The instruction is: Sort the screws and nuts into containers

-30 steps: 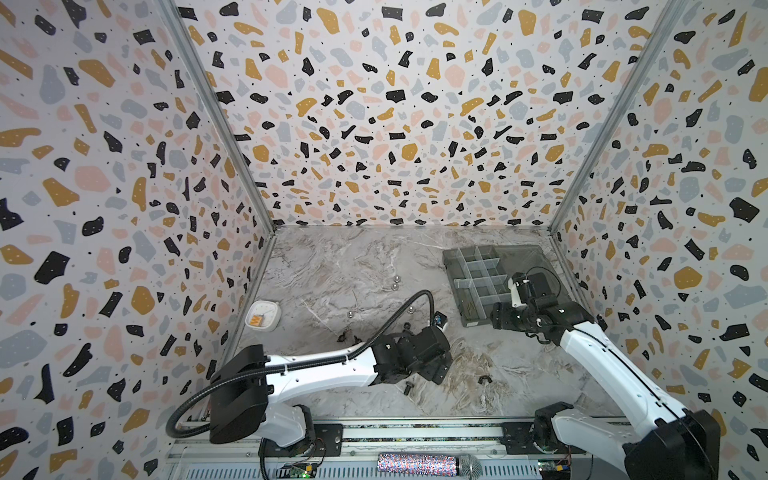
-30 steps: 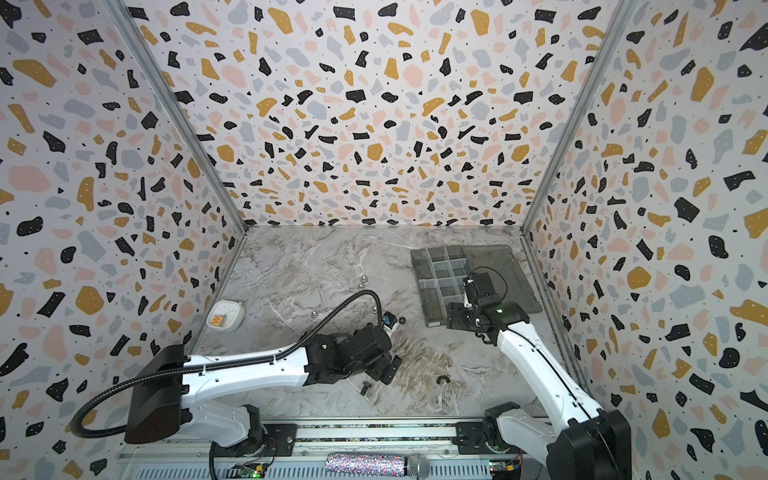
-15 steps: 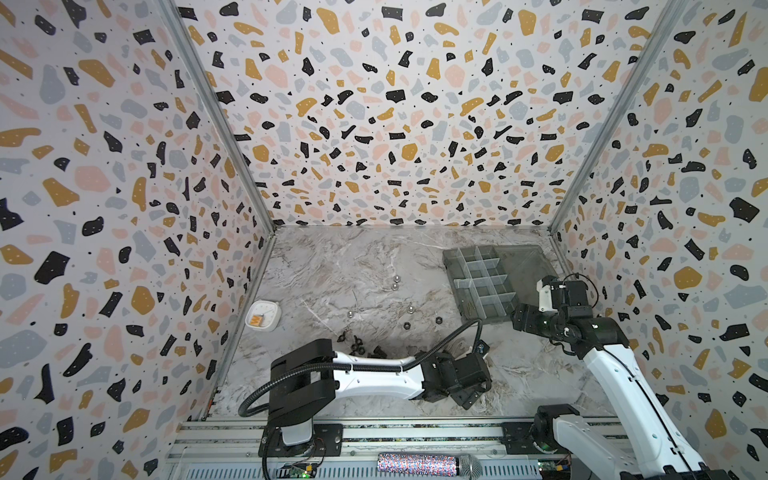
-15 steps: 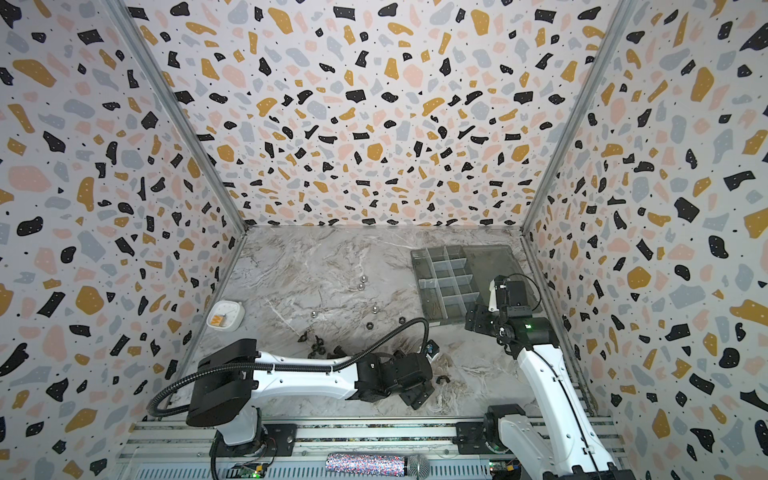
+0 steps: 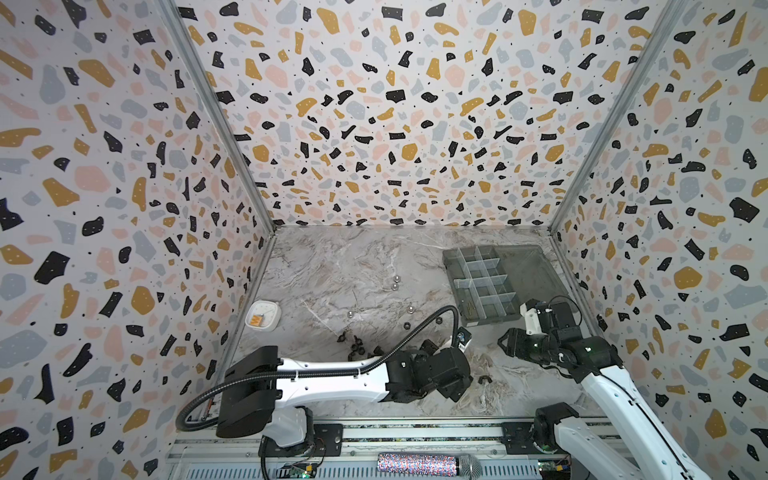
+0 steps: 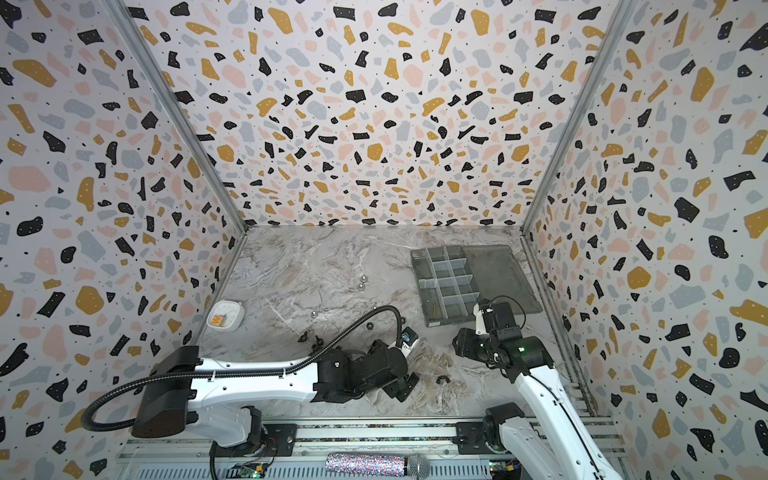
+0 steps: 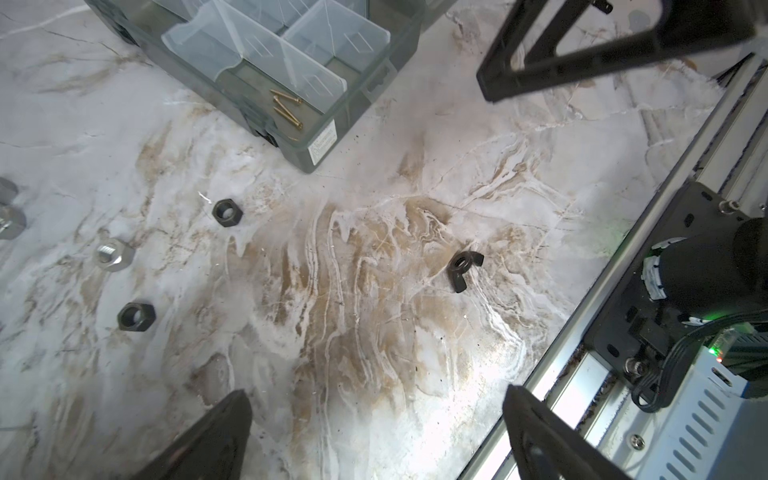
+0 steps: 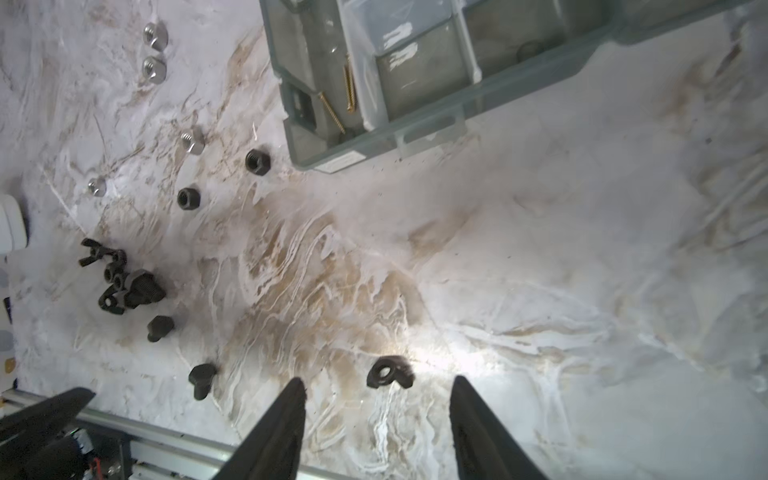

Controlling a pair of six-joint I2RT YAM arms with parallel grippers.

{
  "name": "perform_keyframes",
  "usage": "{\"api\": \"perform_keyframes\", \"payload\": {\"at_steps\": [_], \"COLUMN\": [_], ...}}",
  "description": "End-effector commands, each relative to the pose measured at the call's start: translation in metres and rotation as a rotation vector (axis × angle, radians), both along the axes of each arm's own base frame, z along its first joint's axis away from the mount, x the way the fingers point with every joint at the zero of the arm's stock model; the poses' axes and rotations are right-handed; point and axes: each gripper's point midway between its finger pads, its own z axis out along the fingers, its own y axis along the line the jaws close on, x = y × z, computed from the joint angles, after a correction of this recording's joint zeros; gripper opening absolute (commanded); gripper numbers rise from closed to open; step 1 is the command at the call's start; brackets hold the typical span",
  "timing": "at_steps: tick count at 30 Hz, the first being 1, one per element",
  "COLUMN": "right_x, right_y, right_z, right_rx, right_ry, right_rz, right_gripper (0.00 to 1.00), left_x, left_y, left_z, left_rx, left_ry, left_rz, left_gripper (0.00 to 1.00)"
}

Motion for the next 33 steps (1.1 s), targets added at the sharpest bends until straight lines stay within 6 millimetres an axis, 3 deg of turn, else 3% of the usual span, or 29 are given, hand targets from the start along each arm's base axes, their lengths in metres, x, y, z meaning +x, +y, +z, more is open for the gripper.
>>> {"api": "perform_keyframes", "payload": {"at_steps": [1, 6, 12, 22, 27, 33], "right_x": [-0.027, -0.055, -0.072, -0.065, -0.063, -0.05], "right_y": [0.001, 0.019, 0.041, 0.065, 0.063, 0.057], "right_z": [-0.014, -0.036, -0.066, -0.089, -0.106, -0.109], "right_rx": [-0.002, -0.019, -0.052, -0.024, -0.035, -0.043], "right_ry": [0.109, 0.214, 0.303, 0.34, 0.36, 0.345], "right_rz": [-0.06, -0.044, -0.019, -0.018, -0.045, -0.071], "right_gripper": [0.58, 0.59, 0.65, 0.66, 0.67, 0.67], "left_x": [0.008, 0.019, 0.033, 0.043, 0.048, 0.05], "left_y": [0.02, 0.053, 0.083, 0.094, 0.098, 0.101], "left_z": [0.014, 0.032, 0.043, 0.044, 0.04, 0.04], "left_rx": [-0.037, -0.137, -0.201, -0.22, -0.224, -0.226], "left_ry": [-0.027, -0.036, -0.047, -0.027, -0.006, 0.0], "left_rz": [0.06, 0.132, 0.189, 0.205, 0.222, 0.234], "left_gripper": [0.98, 1.0, 1.0, 1.0, 1.0, 1.0]}}
